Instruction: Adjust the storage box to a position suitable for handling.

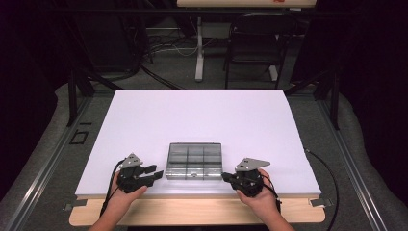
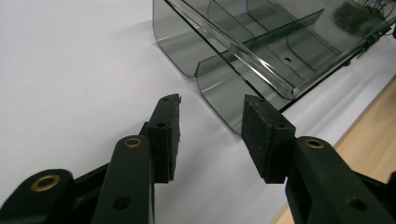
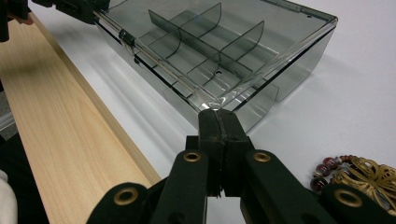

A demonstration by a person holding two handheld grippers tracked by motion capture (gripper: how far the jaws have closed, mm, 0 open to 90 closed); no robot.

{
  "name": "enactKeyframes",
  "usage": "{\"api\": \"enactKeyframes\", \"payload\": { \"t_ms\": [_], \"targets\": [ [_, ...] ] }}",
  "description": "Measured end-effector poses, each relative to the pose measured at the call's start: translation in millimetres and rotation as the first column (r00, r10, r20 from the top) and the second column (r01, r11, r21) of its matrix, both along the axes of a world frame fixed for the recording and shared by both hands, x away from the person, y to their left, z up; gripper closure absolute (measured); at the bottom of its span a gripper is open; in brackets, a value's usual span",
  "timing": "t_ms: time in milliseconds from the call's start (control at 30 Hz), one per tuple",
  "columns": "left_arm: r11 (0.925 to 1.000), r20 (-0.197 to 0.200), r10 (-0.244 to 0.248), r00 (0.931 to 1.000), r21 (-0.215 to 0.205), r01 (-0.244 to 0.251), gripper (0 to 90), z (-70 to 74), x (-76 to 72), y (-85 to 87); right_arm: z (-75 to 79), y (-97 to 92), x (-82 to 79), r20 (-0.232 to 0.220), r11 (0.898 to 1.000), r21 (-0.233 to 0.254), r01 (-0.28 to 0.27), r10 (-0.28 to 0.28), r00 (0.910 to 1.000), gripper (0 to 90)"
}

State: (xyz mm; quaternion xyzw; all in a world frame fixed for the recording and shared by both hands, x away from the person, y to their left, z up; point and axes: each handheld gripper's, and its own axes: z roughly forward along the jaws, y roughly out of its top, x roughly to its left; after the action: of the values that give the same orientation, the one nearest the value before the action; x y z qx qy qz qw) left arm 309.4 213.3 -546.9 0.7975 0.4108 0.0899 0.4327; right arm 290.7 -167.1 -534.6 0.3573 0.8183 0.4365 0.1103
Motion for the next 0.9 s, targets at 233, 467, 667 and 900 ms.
{"api": "enactKeyframes", "payload": {
  "t_ms": [233,467,667,900],
  "targets": [
    [0.9996,0.005,-0.029,0.9996,-0.006,0.029,60.3,5.7,-5.7,-3.3,2.4,0.0,0.0,0.008,1.0,0.013,0.004,-0.004,1.0,90.0],
    [0.9991,0.002,-0.042,0.9991,-0.007,0.042,63.5,8.8,-8.0,-5.6,3.5,-0.1,0.8,0.006,1.0,0.012,0.0,0.0,1.0,90.0],
    [0.9987,0.013,-0.048,0.9988,-0.018,0.049,63.6,11.1,-10.0,-7.6,3.6,0.2,1.0,0.007,1.0,0.017,0.002,-0.002,1.0,90.0],
    [0.9974,0.015,-0.067,0.9976,-0.025,0.068,64.4,12.9,-12.2,-10.7,3.8,0.6,1.2,0.007,1.0,0.021,0.006,-0.006,1.0,88.6]
  ]
}}
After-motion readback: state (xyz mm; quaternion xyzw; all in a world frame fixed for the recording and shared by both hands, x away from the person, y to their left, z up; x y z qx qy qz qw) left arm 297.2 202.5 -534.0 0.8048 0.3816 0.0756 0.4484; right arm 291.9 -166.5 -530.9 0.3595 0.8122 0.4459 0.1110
